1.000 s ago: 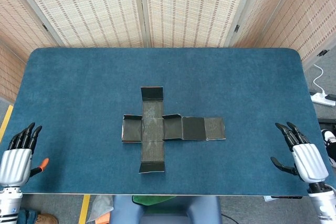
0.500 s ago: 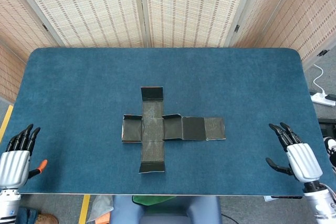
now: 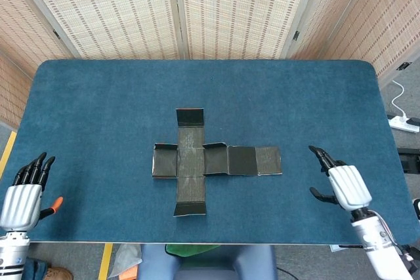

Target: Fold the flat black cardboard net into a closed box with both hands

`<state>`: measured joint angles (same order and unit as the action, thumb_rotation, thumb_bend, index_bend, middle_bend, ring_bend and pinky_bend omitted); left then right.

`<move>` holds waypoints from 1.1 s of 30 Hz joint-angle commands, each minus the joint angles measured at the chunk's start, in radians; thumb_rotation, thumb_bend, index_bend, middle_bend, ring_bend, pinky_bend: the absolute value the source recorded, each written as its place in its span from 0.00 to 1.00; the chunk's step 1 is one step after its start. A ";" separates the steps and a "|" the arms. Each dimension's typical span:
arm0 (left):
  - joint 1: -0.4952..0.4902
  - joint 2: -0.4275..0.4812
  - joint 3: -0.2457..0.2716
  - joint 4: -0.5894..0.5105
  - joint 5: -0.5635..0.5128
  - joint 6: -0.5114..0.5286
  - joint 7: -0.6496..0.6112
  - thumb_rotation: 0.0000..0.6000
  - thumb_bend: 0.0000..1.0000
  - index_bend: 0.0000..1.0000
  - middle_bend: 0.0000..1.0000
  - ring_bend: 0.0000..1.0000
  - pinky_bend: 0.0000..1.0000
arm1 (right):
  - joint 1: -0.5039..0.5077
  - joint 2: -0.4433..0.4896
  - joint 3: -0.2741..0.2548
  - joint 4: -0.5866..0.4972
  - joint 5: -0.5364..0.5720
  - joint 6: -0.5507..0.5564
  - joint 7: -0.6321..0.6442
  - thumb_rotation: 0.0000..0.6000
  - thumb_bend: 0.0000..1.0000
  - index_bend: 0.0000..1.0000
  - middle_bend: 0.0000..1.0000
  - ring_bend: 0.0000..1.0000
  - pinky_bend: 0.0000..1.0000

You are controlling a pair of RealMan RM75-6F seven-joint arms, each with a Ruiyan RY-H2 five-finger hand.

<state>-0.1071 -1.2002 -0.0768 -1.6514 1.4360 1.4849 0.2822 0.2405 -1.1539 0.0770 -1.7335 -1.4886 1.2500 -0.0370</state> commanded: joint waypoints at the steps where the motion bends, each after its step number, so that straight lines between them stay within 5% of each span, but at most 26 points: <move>1: -0.004 -0.004 0.000 0.004 -0.005 -0.007 0.002 1.00 0.22 0.04 0.04 0.10 0.15 | 0.087 -0.050 0.047 -0.043 0.122 -0.126 -0.102 1.00 0.11 0.00 0.07 0.65 0.96; 11: -0.012 -0.015 0.003 0.028 -0.013 -0.023 -0.011 1.00 0.22 0.04 0.04 0.10 0.15 | 0.276 -0.224 0.113 0.000 0.492 -0.346 -0.282 1.00 0.08 0.00 0.01 0.72 0.98; 26: -0.017 -0.022 0.004 0.062 -0.021 -0.035 -0.043 1.00 0.22 0.04 0.04 0.10 0.15 | 0.541 -0.390 0.147 0.161 0.943 -0.420 -0.486 1.00 0.16 0.00 0.03 0.73 0.98; 33: -0.019 -0.020 0.004 0.065 -0.024 -0.038 -0.049 1.00 0.22 0.04 0.04 0.10 0.15 | 0.621 -0.438 0.138 0.228 1.040 -0.428 -0.523 1.00 0.16 0.00 0.03 0.73 0.98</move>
<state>-0.1258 -1.2202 -0.0725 -1.5866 1.4120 1.4464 0.2334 0.8507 -1.5823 0.2166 -1.5154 -0.4592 0.8259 -0.5519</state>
